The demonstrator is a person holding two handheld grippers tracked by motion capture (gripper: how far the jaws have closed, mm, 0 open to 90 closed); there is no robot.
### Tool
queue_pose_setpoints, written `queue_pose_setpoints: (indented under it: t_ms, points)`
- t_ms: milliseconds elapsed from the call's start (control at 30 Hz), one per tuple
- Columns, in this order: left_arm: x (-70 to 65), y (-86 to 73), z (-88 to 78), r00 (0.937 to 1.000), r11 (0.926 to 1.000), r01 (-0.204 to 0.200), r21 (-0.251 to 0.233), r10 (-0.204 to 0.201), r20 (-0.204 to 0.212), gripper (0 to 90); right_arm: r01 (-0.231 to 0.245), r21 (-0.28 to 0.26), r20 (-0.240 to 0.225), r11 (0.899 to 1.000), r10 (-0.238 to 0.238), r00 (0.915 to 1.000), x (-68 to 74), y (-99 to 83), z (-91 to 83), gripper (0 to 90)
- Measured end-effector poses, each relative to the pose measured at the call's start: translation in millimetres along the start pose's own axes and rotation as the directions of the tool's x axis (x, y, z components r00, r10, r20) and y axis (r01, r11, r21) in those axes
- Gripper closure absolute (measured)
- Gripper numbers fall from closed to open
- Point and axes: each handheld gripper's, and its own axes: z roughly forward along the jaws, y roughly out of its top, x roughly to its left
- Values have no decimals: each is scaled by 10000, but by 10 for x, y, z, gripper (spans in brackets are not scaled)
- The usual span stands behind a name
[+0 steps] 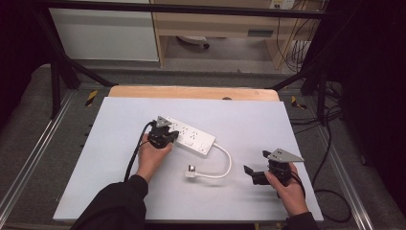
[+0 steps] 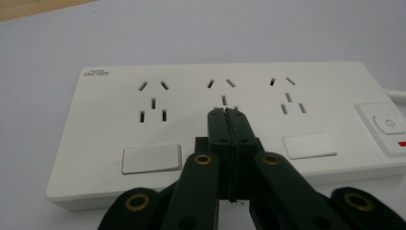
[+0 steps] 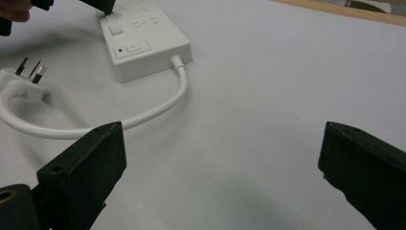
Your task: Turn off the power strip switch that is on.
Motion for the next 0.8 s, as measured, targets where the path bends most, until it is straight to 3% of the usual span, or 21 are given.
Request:
queue_pose_setpoints:
  t_ms: [300,400,533,800]
  points:
    - [29,-20,5,10000,10000,29,20,-29,-67,900,26,13,-3,10000,-26,10000,3,-1,4,30]
    - [100,-49,-12,9981,9981,608,-126,-608,35,900,41,23,-14,10000,-41,10000,4,-1,6,30]
    - [59,-58,-15,9999,9998,107,-150,-108,-83,900,11,38,-20,10000,-11,10000,7,-1,13,30]
    - [61,-62,-4,9997,9994,233,-244,-234,-28,900,46,67,-17,10000,-46,10000,4,-2,11,30]
